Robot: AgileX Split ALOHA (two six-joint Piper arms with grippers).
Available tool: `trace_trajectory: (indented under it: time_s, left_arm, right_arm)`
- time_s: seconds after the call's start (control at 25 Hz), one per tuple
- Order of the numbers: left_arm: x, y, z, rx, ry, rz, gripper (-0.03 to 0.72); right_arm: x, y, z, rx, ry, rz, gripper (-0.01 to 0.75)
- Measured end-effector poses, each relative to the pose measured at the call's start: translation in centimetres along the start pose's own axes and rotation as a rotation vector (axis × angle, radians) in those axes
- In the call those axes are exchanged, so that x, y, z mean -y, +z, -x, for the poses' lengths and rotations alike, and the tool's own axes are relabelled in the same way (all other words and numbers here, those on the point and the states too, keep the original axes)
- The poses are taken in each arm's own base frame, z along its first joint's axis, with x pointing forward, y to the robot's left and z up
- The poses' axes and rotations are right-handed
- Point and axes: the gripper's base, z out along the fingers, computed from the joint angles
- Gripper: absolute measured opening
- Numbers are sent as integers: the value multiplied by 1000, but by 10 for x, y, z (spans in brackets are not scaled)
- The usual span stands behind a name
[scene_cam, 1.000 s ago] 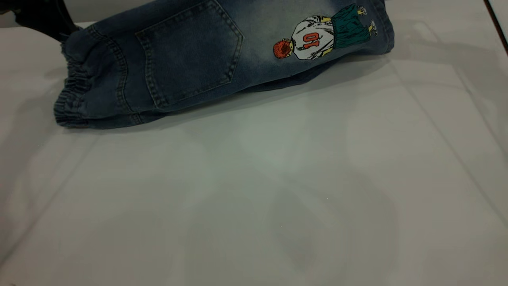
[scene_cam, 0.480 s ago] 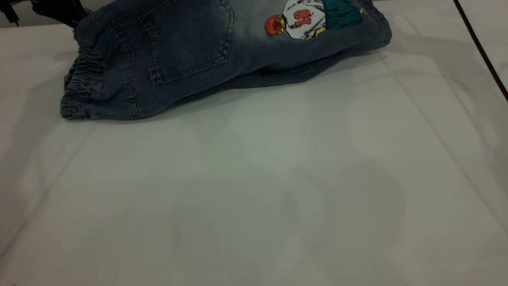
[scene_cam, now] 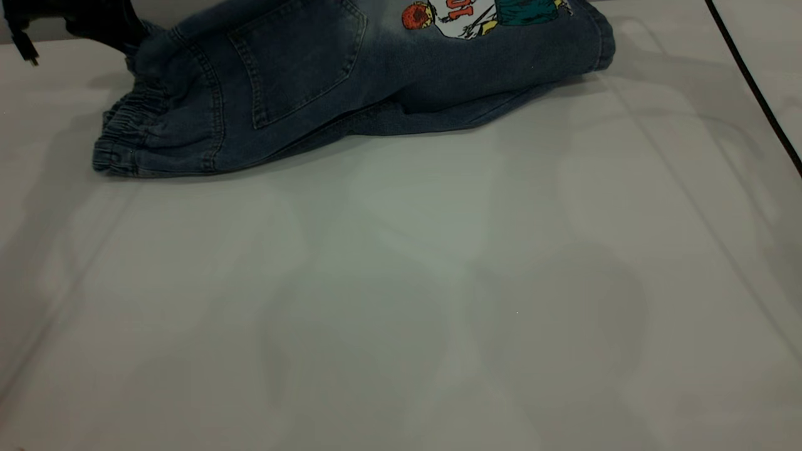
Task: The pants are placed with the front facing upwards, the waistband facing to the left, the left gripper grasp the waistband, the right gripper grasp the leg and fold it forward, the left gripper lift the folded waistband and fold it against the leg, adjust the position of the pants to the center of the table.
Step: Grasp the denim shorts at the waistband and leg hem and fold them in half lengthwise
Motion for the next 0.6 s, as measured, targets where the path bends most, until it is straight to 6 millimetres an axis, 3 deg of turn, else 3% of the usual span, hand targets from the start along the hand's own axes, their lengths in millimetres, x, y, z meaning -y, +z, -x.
trace_trajectory:
  time_s: [0.2,0.4,0.6]
  left_arm:
    - [-3,4,1,17,26,25,67]
    - [-6,4,4,54,64,54,100]
    - [-6,4,5,66,62,55,208]
  right_arm:
    - [5,5,-4,-4,-10,-24,106]
    - [4,1,2,19,-25,-34,351]
    - [-4,-7,15,37,-36,-12,543]
